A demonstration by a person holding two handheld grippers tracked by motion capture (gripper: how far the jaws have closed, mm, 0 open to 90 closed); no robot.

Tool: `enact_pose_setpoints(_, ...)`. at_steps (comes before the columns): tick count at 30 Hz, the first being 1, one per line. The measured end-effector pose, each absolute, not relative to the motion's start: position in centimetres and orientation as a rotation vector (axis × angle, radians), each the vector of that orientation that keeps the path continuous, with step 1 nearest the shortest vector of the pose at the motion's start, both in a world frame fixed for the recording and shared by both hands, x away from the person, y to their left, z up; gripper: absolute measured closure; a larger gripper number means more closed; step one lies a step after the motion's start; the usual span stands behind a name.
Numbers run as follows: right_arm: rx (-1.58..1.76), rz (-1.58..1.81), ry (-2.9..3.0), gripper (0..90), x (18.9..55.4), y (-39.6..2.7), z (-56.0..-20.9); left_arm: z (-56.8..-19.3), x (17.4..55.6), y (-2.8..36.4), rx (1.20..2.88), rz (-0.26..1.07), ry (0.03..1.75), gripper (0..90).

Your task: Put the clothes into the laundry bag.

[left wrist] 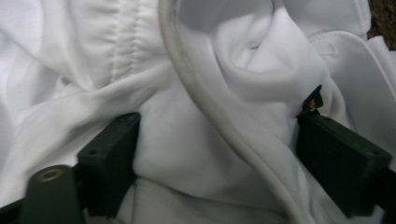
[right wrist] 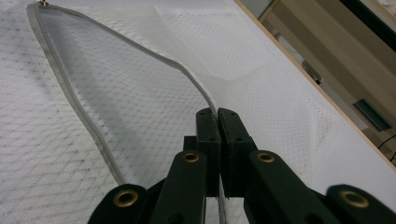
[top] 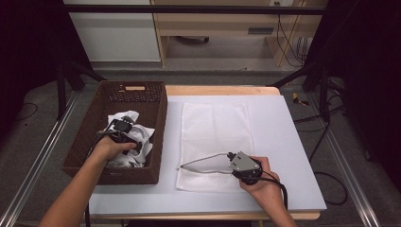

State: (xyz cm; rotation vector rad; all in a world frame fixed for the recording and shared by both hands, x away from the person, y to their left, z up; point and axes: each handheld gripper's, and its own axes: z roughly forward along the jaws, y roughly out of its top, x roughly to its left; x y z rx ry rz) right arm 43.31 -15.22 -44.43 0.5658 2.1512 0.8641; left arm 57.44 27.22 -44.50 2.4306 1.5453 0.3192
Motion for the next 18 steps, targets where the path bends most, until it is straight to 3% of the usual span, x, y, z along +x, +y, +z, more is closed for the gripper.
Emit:
enact_pose_setpoints(1, 0.564, 0.867, 2.152, 88.7, 43.32, -15.24, -44.39, -44.34, 57.41, 27.28, 2.433, 0.317, 1.532, 19.3)
enact_pose_setpoints(2, 0.576, 0.882, 2.158, 89.1, 43.35, -15.25, -44.32, -44.09, 57.37, 27.45, 2.424, 0.324, 1.523, 31.2)
enact_pose_setpoints(3, 0.575, 0.884, 2.161, 89.2, 43.39, -15.27, -44.30, -44.09, 57.37, 27.45, 2.424, 0.324, 1.523, 36.2)
enact_pose_setpoints(7, 0.585, 0.898, 2.165, 89.3, 43.49, -15.30, -44.25, -43.92, 57.37, 27.54, 2.410, 0.303, 1.519, 44.9)
enact_pose_setpoints(9, 0.595, 0.922, 2.164, 89.3, 43.56, -15.32, -44.15, -43.78, 57.43, 27.65, 2.408, 0.309, 1.516, 57.4)
enact_pose_setpoints(18, 0.594, 0.930, 2.170, 89.4, 43.53, -15.24, -44.09, -43.45, 57.34, 27.44, 2.443, 0.319, 1.467, 74.3)
